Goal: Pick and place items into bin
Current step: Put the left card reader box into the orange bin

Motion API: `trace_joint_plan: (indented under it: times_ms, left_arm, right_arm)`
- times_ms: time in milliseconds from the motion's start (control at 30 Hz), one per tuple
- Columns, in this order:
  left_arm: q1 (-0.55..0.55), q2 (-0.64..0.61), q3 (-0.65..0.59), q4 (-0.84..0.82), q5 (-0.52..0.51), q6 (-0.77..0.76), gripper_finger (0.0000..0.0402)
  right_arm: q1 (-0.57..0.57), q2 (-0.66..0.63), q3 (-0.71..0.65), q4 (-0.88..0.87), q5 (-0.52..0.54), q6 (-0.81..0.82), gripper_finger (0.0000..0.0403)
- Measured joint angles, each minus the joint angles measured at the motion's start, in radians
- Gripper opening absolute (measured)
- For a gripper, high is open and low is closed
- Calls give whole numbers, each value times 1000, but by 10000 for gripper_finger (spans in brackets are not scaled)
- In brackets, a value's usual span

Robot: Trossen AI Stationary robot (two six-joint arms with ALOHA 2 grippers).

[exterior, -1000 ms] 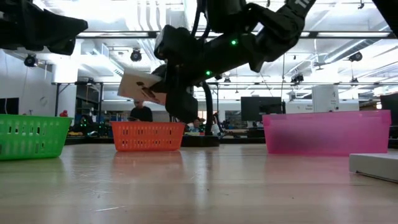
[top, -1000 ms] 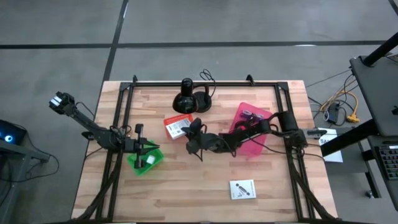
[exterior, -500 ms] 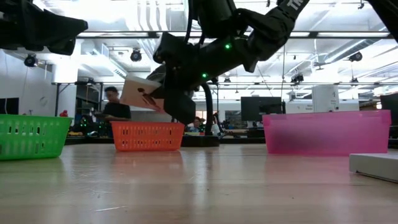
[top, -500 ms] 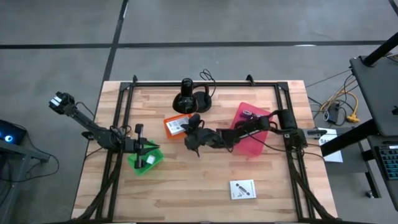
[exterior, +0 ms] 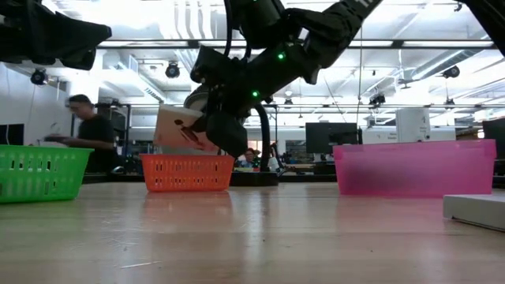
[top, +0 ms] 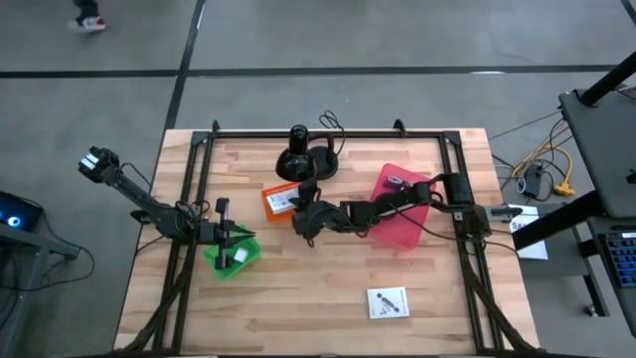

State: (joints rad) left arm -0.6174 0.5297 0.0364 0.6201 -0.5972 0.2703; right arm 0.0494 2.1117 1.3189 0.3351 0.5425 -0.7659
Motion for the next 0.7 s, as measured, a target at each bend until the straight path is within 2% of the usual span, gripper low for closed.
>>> trace_joint_plan:
  times_ms: [433,600,700]
  left_arm:
    - [0,0,0,0,0,0,2]
    - [0,0,0,0,0,0,2]
    - [0,0,0,0,0,-1,2]
  right_arm:
    - [-21,0,3,3,-28,21,38]
    - [-30,0,3,2,-103,51,38]
    - [-32,0,3,-8,-91,53,38]
